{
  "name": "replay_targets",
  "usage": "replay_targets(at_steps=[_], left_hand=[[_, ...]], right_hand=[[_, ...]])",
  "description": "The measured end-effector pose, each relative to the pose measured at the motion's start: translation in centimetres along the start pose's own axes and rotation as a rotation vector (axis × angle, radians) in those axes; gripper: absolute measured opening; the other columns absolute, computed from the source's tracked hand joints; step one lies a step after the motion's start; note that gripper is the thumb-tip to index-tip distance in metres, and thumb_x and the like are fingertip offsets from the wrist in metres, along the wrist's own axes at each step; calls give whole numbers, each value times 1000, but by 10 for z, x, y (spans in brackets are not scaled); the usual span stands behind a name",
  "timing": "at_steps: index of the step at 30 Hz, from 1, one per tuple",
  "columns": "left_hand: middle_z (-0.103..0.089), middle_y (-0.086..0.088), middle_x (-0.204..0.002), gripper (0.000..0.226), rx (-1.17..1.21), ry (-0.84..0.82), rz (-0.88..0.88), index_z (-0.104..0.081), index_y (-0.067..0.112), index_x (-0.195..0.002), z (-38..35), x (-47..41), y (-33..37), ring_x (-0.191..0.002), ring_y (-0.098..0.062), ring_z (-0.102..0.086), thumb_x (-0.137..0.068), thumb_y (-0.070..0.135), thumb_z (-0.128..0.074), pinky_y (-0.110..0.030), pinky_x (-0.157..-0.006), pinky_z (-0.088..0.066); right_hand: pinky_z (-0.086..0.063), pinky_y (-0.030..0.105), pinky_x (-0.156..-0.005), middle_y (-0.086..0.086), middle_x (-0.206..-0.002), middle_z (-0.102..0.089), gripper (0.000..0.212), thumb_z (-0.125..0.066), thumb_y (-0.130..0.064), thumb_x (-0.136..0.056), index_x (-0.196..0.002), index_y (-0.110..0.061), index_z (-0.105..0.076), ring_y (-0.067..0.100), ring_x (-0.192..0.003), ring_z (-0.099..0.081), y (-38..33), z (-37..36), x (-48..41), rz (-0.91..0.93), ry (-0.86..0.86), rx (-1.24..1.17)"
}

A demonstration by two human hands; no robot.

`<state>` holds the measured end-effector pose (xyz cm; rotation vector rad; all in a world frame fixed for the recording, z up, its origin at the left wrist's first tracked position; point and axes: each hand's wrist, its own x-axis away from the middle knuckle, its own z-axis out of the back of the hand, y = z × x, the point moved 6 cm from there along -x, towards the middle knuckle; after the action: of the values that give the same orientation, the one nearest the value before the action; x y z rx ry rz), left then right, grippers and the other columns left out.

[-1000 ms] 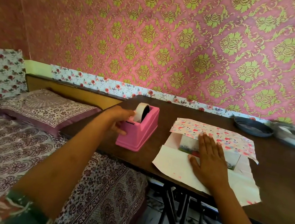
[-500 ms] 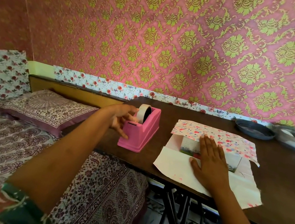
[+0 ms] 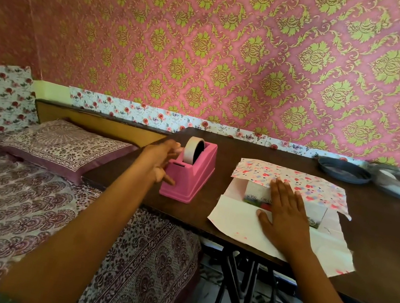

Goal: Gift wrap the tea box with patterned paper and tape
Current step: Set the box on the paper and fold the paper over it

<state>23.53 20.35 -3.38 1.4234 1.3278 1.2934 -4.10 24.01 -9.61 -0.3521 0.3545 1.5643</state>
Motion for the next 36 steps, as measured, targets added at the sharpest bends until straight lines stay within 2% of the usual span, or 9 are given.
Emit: replay_targets(at_steps=[2,5,7,9,15,21,26,30,36], left_hand=[[-60,-3,-96,11,25,33,-39,-61,9,-94,6,3,-7,-86,-19,-52,-90,18,-56,-50,-66,-49],[-61,-10,-108,26,12,86,-88,-60,2,-110,12,9,-20,-89,-19,-55,-89,18,-60,-47,-80,-51],[-62,-5,-93,15,-34,121,-126,-61,5,-91,15,14,-26,-95,-20,-55,-89,20,-61,-39,-79,-52],[-59,-1,-83,18,-59,140,-164,-57,10,-75,16,18,-30,-97,-20,-54,-89,20,-61,-33,-76,-52],[-61,-1,-83,21,-171,135,-180,-56,12,-73,21,14,-37,-76,-13,-56,-89,24,-60,-22,-59,-47],[-60,0,-72,17,-231,123,-196,-60,12,-76,24,6,-45,-59,-9,-48,-89,22,-59,-19,-53,-43],[-62,0,-64,22,-404,190,-316,-62,16,-65,30,3,-36,-57,-11,-51,-86,24,-64,-27,-59,-48],[-63,2,-64,25,-557,215,-350,-61,19,-62,33,0,-27,-66,-14,-57,-85,29,-65,-37,-78,-53],[-63,4,-64,26,-666,244,-356,-61,19,-62,32,2,-23,-67,-14,-59,-85,32,-65,-39,-81,-54]], right_hand=[[17,29,-108,3,-158,7,72,-26,-51,-93,-149,-17,4,18,-145,6,-1,2,0,-3,-8,-16],[16,29,-109,3,-158,8,73,-35,-47,-96,-149,-18,5,18,-145,7,-2,3,1,-10,-8,-26],[16,29,-109,3,-157,9,73,-34,-47,-96,-149,-17,6,18,-145,8,-3,4,1,-8,-10,-24],[16,29,-109,3,-157,9,73,-34,-47,-96,-149,-18,7,18,-145,8,-3,4,0,-10,-12,-25],[15,30,-109,3,-158,8,73,-34,-47,-95,-149,-17,5,19,-145,7,-3,5,1,-9,-9,-19],[16,30,-109,3,-158,8,73,-34,-48,-95,-149,-17,5,19,-145,7,-1,3,0,-20,-22,-10],[13,30,-110,5,-158,1,81,-18,-54,-80,-149,-15,-2,20,-146,2,-1,1,0,-4,2,-13],[14,29,-110,5,-158,2,82,-17,-54,-79,-149,-15,-1,20,-146,2,0,0,0,-4,4,-5],[13,29,-110,5,-158,-1,82,-19,-53,-78,-149,-15,-3,20,-146,0,1,-1,-1,-5,4,-16]])
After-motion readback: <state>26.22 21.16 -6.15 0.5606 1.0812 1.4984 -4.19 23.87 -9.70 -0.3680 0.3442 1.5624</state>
